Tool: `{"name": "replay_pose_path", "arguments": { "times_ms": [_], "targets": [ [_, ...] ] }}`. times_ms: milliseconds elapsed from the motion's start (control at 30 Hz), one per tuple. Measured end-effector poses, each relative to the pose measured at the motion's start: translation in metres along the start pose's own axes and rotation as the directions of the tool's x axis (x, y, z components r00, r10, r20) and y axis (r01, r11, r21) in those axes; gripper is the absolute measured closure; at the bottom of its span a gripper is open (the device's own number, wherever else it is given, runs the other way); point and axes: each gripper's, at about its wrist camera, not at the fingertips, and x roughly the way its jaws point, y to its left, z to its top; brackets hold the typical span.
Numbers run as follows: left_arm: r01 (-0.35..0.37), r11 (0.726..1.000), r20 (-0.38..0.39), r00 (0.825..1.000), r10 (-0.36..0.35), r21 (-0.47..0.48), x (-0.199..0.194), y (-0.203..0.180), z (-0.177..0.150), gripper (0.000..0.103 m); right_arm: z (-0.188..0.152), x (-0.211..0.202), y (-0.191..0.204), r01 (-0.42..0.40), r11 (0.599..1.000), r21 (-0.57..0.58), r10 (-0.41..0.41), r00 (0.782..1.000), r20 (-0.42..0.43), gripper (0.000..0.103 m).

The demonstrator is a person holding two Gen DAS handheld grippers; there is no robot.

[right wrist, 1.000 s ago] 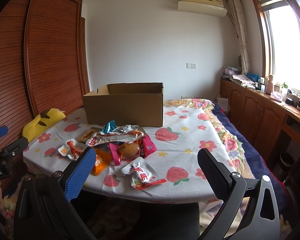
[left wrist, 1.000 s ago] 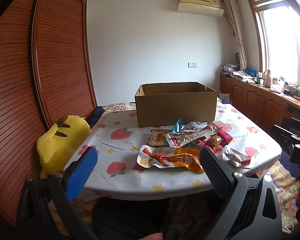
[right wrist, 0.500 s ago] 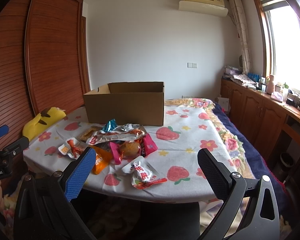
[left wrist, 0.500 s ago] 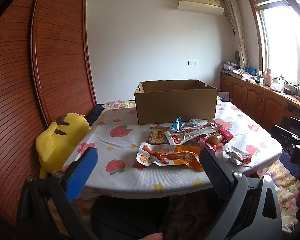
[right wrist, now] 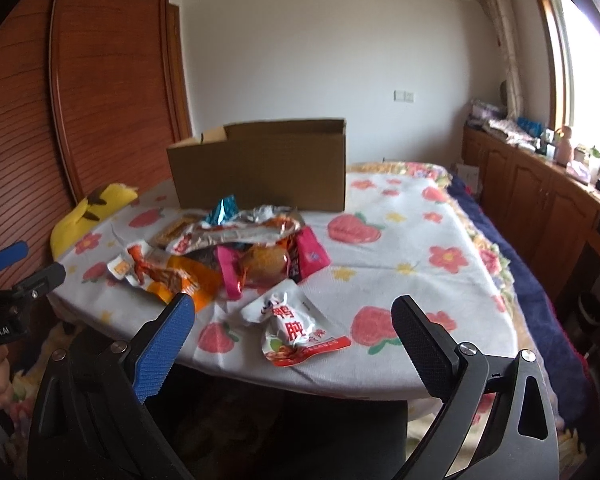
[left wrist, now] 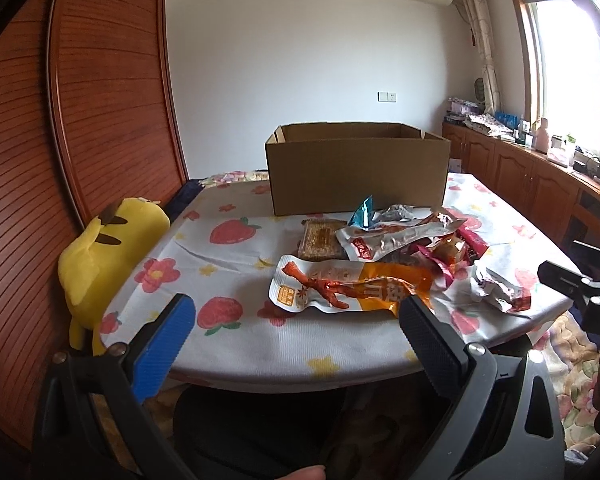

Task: Organize snacks
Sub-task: 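Lower the right gripper onto the white duck-neck packet and close it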

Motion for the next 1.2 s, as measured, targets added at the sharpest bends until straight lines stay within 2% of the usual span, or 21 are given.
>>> {"name": "replay_pose_path", "arguments": {
  "times_ms": [233, 533, 867, 1067, 1133, 1200],
  "targets": [
    [-0.005, 1.000, -0.041, 0.999, 0.005, 0.002, 0.024, 0.003, -0.003, 0.001, -0.006, 0.037, -0.005, -0.080, 0.996, -0.042, 0.076, 0.993, -0.086, 0.009],
    [0.009, 1.000, -0.095, 0.995, -0.009, -0.005, 0.052, 0.006, -0.007, 0.001, -0.006, 0.074, -0.008, -0.119, 0.982, -0.148, 0.091, 0.979, -0.183, 0.009],
    [0.042, 0.999, -0.140, 0.989, -0.042, -0.009, 0.074, 0.011, -0.004, 0.001, -0.009, 0.102, 0.002, -0.179, 0.952, -0.248, 0.105, 0.953, -0.285, 0.018],
    [0.062, 0.998, -0.159, 0.985, -0.064, -0.020, 0.084, 0.016, -0.001, 0.001, -0.005, 0.110, -0.007, -0.228, 0.948, -0.220, 0.150, 0.935, -0.321, 0.020],
    [0.073, 0.997, -0.173, 0.982, -0.077, -0.033, 0.088, 0.017, -0.001, 0.001, -0.003, 0.111, -0.009, -0.232, 0.948, -0.218, 0.153, 0.933, -0.326, 0.024],
    [0.078, 0.996, -0.182, 0.979, -0.086, -0.052, 0.093, 0.020, 0.000, 0.001, -0.001, 0.111, -0.010, -0.235, 0.946, -0.221, 0.154, 0.931, -0.330, 0.032]
  ]
}}
